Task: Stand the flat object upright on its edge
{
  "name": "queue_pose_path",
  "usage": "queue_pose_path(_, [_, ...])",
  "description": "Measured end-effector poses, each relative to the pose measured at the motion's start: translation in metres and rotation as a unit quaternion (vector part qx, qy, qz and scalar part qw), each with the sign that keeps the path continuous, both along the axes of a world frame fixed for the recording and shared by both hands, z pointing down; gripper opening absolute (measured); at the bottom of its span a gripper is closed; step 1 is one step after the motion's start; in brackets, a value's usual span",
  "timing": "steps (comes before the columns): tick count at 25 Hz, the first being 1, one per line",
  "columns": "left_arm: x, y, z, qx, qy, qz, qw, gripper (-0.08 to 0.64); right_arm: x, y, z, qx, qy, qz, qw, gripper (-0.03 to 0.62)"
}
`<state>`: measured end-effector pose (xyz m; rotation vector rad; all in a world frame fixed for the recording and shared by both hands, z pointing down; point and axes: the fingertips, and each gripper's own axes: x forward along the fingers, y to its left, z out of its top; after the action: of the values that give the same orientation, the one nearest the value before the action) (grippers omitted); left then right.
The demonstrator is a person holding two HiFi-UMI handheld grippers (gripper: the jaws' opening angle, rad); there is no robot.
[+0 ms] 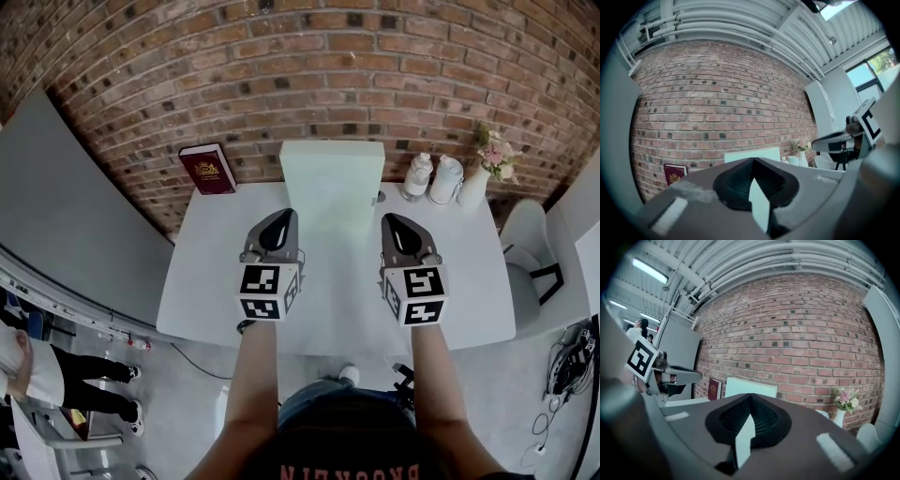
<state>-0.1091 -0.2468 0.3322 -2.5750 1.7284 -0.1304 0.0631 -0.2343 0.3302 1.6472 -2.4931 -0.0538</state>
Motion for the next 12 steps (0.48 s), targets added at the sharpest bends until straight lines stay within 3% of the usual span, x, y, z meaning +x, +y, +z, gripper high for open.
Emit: queue_pose_path(12, [-0.014,0.010,-0.037,0.030,0.006,0.008,0.9995,-0.002,-0.008,0.020,-0.052,0.050,-0.029,0.000,0.998,-0.002])
